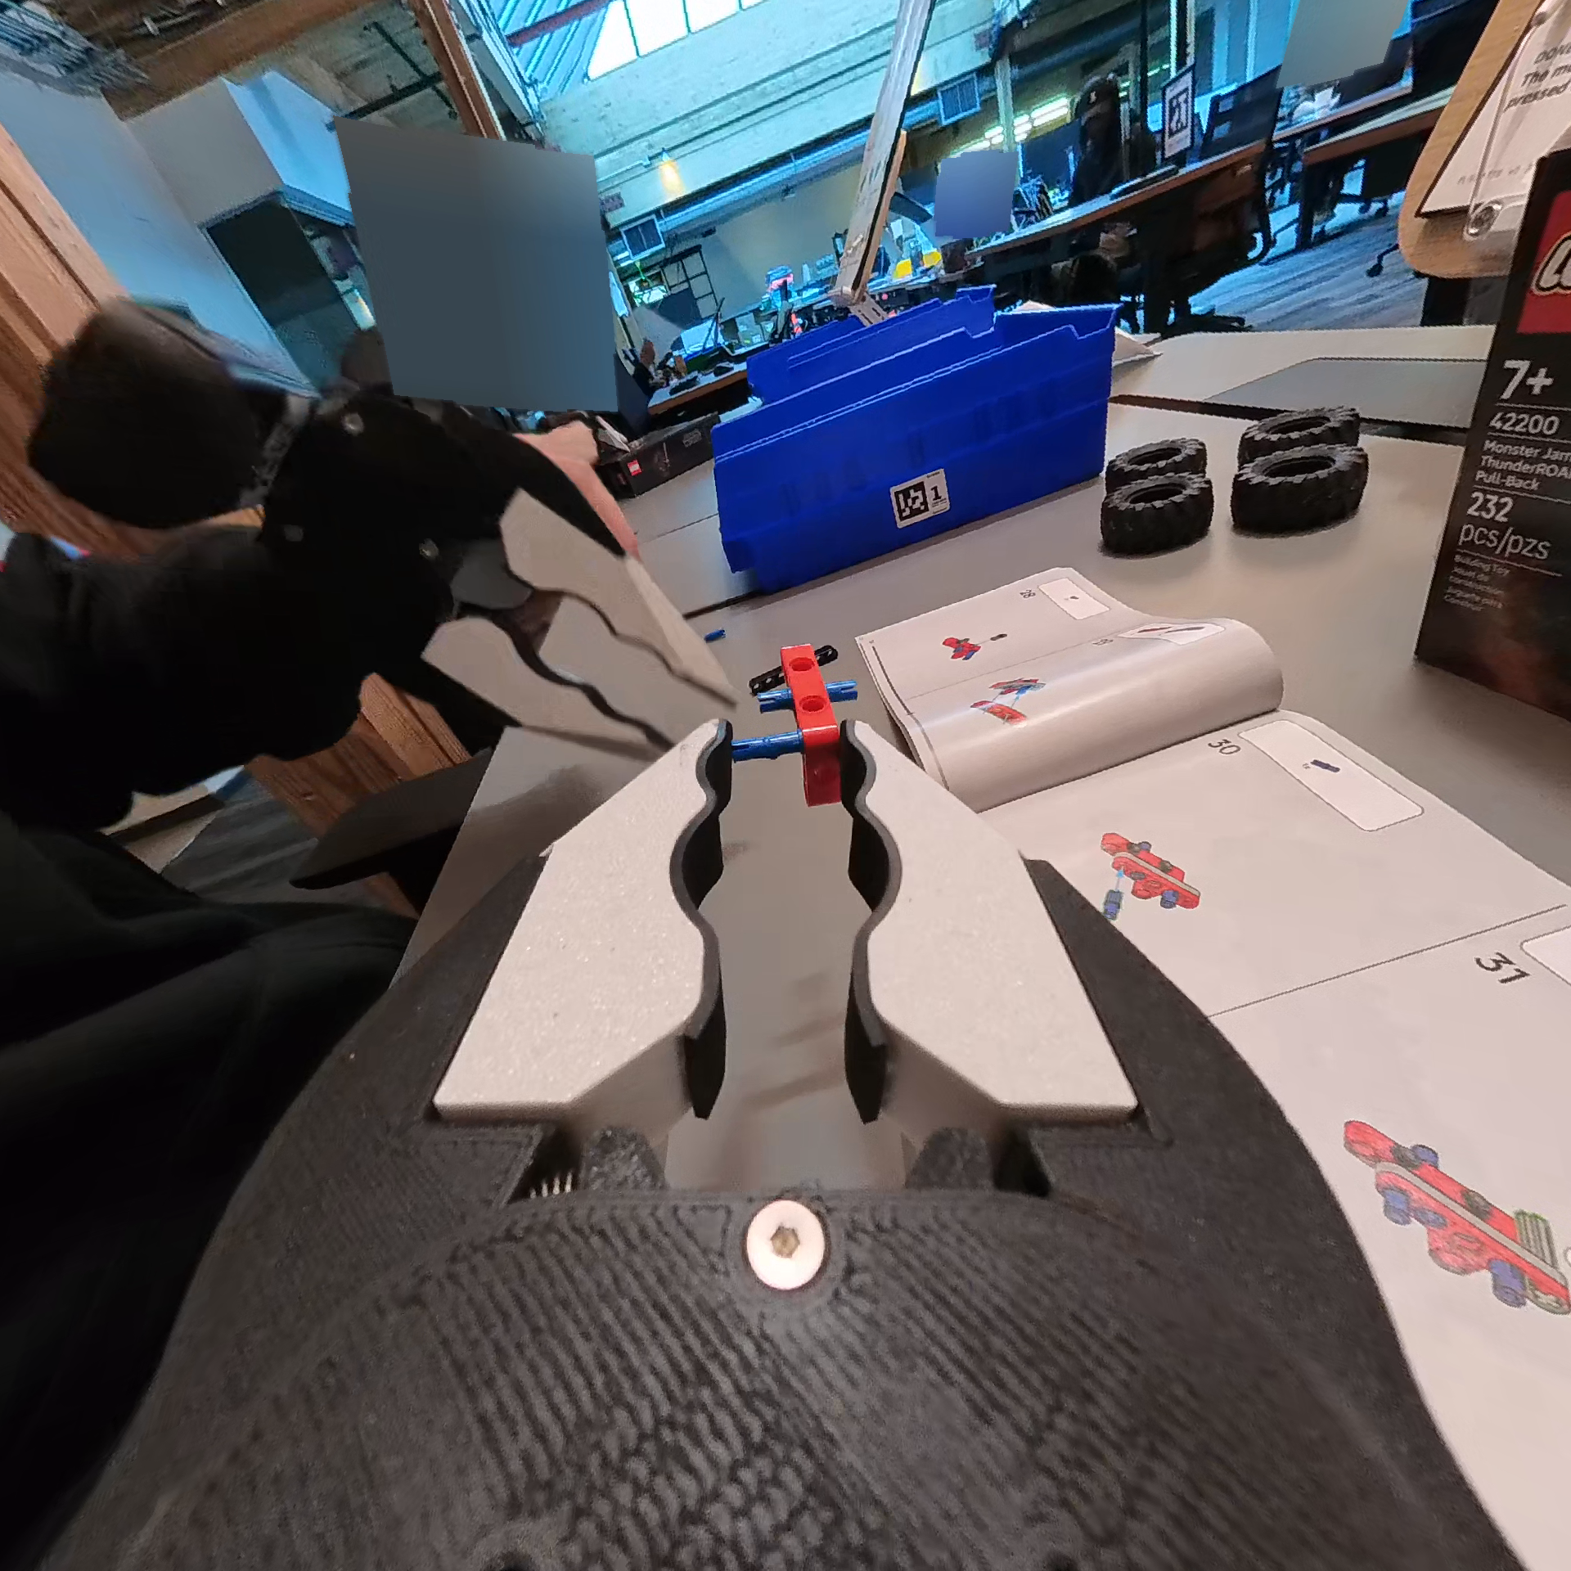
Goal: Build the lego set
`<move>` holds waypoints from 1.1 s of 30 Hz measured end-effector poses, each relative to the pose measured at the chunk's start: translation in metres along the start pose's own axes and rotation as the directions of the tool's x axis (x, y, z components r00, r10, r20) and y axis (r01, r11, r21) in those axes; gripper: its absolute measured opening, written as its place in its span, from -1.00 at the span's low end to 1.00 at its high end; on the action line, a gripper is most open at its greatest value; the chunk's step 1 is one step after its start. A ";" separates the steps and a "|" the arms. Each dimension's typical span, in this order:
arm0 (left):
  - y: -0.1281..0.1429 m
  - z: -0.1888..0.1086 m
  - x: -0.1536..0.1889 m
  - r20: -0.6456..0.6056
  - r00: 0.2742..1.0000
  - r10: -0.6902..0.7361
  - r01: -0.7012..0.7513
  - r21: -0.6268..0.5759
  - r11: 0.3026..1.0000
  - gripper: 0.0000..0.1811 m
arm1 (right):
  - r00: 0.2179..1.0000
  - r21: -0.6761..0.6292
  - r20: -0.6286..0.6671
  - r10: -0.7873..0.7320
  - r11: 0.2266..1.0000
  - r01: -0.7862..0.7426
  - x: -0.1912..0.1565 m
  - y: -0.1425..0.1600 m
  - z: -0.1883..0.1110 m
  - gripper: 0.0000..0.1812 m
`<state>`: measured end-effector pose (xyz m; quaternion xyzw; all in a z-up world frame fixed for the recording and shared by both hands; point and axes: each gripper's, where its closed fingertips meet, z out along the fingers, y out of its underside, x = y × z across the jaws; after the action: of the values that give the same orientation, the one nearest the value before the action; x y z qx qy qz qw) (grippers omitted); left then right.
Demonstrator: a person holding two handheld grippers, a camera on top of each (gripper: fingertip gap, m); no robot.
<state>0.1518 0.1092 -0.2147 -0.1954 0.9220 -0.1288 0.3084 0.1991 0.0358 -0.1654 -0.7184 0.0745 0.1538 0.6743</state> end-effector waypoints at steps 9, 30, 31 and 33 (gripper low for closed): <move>0.001 -0.011 0.026 0.051 0.862 -0.505 0.470 0.295 0.832 -0.63 | 1.000 -0.002 -0.004 -0.007 1.000 0.007 0.000 0.000 0.000 -0.75; 0.027 0.013 0.053 0.001 0.715 -0.699 0.697 0.074 0.713 -0.90 | 1.000 -0.001 0.005 -0.018 1.000 0.018 -0.003 0.000 0.000 -0.75; 0.027 0.014 0.052 0.001 0.716 -0.698 0.696 0.080 0.714 -0.90 | 1.000 0.000 0.005 -0.017 1.000 0.017 -0.003 0.000 0.000 -0.75; 0.027 0.017 0.048 -0.004 0.716 -0.698 0.695 0.100 0.712 -0.91 | 1.000 0.001 0.006 -0.017 1.000 0.017 -0.003 0.000 0.000 -0.75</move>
<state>0.1191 0.1099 -0.2627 -0.5155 0.7680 -0.2755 0.2619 0.1965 0.0354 -0.1643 -0.7182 0.0664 0.1503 0.6762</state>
